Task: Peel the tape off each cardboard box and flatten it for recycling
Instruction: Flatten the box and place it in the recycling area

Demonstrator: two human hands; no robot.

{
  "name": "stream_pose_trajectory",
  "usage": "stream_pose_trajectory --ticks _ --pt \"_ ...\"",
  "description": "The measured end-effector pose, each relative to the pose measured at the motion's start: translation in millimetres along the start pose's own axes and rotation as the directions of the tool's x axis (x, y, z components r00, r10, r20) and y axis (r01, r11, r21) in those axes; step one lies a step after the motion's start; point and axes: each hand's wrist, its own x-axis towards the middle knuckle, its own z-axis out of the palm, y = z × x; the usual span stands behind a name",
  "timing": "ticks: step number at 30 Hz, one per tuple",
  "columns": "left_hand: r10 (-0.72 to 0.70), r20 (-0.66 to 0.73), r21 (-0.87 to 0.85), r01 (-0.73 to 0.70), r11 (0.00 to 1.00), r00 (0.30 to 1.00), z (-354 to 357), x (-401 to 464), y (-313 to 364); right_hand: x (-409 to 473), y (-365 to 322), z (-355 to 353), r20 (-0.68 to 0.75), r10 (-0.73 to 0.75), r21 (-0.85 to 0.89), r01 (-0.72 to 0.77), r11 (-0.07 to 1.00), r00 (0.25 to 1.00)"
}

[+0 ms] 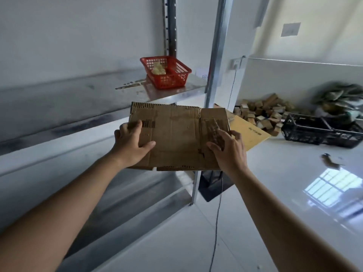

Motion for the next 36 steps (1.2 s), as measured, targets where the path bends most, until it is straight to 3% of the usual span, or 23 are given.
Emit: stream_pose_trajectory --ticks 11,19,30,36 --pt "0.0 0.087 -0.001 0.0 1.0 0.996 148 64 167 79 187 -67 -0.003 0.109 -0.07 -0.109 0.992 0.994" --pt "0.004 0.118 0.033 -0.008 0.999 0.993 245 126 265 154 303 -99 0.074 0.178 -0.102 -0.17 0.98 0.981" --pt "0.03 0.193 0.051 -0.041 0.998 0.981 347 280 315 318 384 -64 0.115 0.225 -0.159 -0.206 0.966 0.967" --pt "-0.056 0.261 0.074 0.037 0.997 0.964 389 384 319 433 403 -11 0.19 0.237 -0.18 -0.203 0.963 0.953"
